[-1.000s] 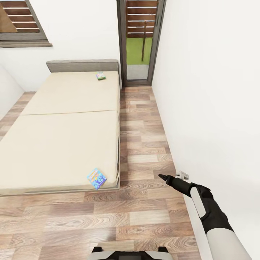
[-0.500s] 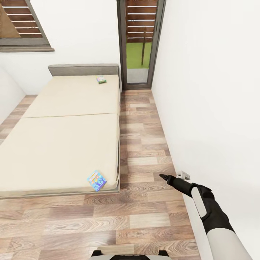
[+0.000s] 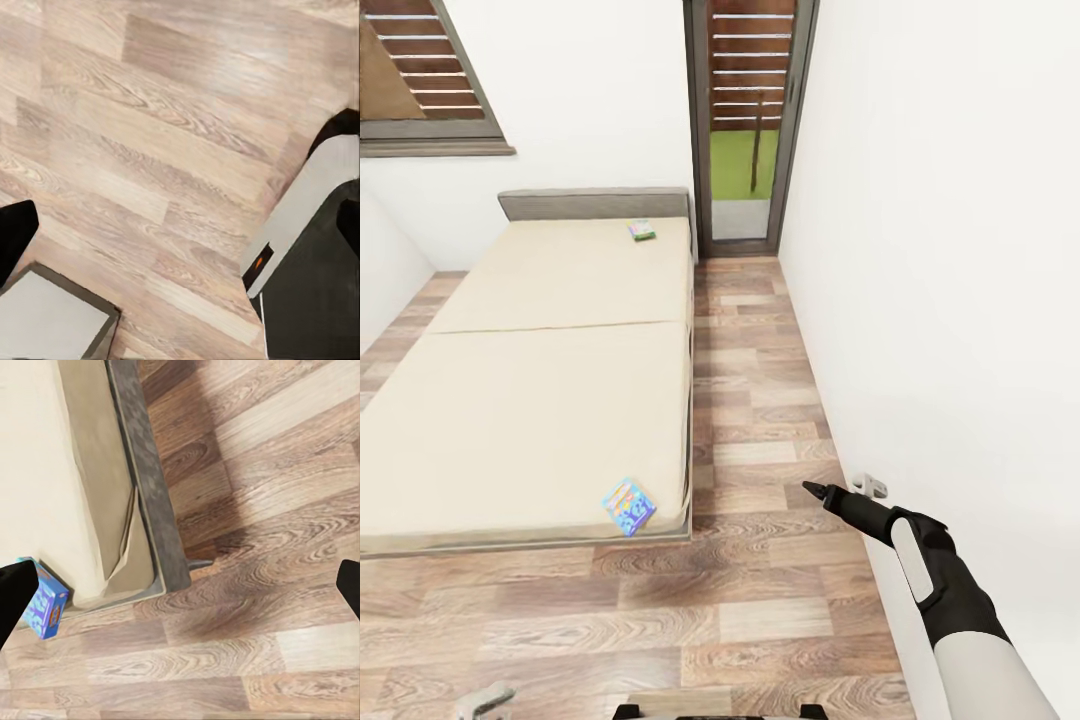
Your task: Put all the toys in the child's room - the three board games (two on the bed and one on the table), the two jigsaw puzzles on the table, and the tennis ball on the table - inside the toy box on the table in the child's room.
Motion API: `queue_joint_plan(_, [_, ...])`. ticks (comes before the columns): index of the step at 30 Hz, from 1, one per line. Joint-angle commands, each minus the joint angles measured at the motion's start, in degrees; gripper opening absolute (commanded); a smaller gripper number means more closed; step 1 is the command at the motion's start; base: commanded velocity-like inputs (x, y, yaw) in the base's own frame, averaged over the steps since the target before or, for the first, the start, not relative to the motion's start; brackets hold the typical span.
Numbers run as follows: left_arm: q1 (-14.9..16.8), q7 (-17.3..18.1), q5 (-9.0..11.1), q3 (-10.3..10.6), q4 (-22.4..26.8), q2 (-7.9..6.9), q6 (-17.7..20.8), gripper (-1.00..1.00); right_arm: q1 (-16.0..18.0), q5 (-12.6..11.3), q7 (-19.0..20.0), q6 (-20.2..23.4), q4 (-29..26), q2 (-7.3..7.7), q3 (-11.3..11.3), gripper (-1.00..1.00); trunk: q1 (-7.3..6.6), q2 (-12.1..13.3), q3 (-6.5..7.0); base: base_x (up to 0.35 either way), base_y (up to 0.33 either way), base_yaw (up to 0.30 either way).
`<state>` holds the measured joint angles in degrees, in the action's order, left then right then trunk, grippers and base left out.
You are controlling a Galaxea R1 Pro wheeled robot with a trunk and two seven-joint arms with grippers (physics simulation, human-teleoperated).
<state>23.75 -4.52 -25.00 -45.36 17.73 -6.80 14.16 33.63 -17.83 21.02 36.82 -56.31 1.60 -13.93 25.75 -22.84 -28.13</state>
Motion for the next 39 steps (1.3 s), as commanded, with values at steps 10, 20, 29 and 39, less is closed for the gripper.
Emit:
queue_joint_plan(10, [7.4,48.3,-0.2,0.2,22.1,-2.18,20.3,1.00,0.0,0.1,0.1,0.3,-0.1,-0.05,0.0,1.00,0.03,-0.1,0.88,0.000,0.000,0.000])
queue_joint_plan(20, [7.8,67.1,-0.1,0.1,27.1,-3.60,22.9,1.00,0.0,-0.2,0.3,0.5,-0.2,-0.19,-0.2,1.00,0.03,-0.1,1.83,0.000,0.000,0.000])
queue_joint_plan(29, [7.8,69.1,-0.1,0.0,27.4,-3.35,22.7,1.00,-0.8,-0.4,0.8,0.6,-0.6,-0.16,-2.4,1.00,0.03,-0.1,2.69,0.000,0.000,0.000])
queue_joint_plan(39, [7.8,70.6,-0.1,-0.2,27.6,-3.36,22.8,1.00,-1.5,-0.4,1.0,0.6,-0.8,0.05,-4.0,1.00,0.03,-0.1,3.65,0.000,0.000,0.000])
